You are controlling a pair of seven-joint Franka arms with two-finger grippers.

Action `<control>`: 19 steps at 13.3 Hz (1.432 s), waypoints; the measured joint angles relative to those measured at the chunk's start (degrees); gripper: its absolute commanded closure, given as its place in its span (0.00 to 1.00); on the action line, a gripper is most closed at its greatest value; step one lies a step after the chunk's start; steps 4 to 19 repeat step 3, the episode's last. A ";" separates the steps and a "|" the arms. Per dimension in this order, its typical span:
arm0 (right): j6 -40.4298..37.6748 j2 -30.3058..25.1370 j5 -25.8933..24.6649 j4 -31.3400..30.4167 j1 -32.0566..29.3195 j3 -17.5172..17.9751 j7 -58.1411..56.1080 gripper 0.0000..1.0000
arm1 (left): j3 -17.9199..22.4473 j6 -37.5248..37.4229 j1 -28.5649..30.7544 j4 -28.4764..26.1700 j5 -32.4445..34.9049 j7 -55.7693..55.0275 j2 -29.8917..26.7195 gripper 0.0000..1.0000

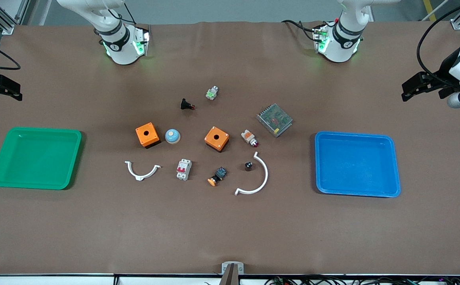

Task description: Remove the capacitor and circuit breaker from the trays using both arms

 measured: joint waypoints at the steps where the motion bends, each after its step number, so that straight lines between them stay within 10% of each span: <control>1: 0.05 0.00 -0.01 0.00 0.00 0.06 0.00 0.00 | -0.01 0.01 -0.02 0.01 -0.15 0.00 0.00 0.00; 19: 0.82 0.00 -0.02 0.06 0.01 0.28 0.00 0.00 | -0.03 0.01 -0.04 0.03 -0.19 0.00 0.00 0.00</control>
